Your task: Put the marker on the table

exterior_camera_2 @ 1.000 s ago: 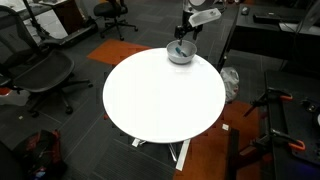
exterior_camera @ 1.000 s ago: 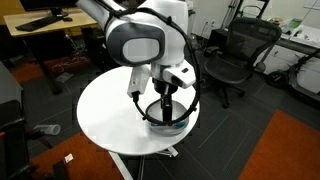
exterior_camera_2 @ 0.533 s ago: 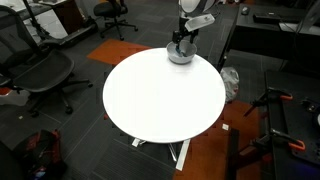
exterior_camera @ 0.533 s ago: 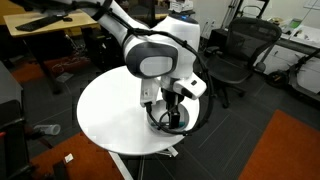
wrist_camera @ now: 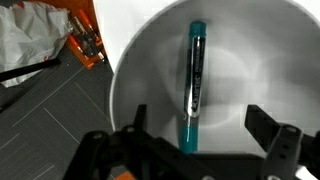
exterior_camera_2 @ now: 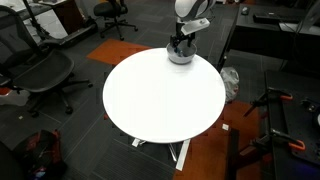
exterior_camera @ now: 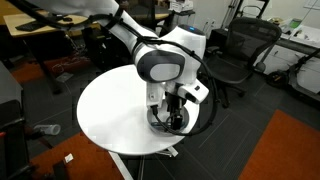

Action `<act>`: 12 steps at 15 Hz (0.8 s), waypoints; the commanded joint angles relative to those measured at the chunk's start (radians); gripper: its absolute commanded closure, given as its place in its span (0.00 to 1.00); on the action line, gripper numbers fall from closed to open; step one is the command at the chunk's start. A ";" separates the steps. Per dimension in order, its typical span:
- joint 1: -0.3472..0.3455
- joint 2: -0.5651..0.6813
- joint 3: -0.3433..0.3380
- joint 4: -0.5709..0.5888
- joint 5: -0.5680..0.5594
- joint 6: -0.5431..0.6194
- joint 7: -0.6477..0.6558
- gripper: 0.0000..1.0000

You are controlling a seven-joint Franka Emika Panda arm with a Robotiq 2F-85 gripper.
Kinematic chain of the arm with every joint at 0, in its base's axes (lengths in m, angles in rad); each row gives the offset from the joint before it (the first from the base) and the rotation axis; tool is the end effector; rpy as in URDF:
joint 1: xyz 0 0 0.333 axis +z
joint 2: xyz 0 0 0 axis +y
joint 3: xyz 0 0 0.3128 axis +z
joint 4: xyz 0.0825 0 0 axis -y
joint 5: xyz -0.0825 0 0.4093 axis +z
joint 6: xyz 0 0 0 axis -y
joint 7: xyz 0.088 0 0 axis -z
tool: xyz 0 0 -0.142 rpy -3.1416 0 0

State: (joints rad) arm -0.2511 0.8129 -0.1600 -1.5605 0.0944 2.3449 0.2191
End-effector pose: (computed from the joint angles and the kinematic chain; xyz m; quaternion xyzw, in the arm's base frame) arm 0.6592 -0.2728 0.1124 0.9476 -0.3185 -0.0108 0.0239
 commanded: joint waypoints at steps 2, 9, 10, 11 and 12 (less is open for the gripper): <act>-0.009 0.043 0.019 0.063 0.022 -0.058 -0.033 0.00; -0.005 0.062 0.025 0.075 0.018 -0.068 -0.032 0.60; -0.005 0.062 0.025 0.077 0.018 -0.070 -0.032 0.66; -0.006 0.062 0.025 0.079 0.018 -0.073 -0.032 0.75; -0.006 0.063 0.025 0.080 0.018 -0.074 -0.032 0.81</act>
State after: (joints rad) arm -0.2505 0.8654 -0.1394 -1.5159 0.0945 2.3146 0.2190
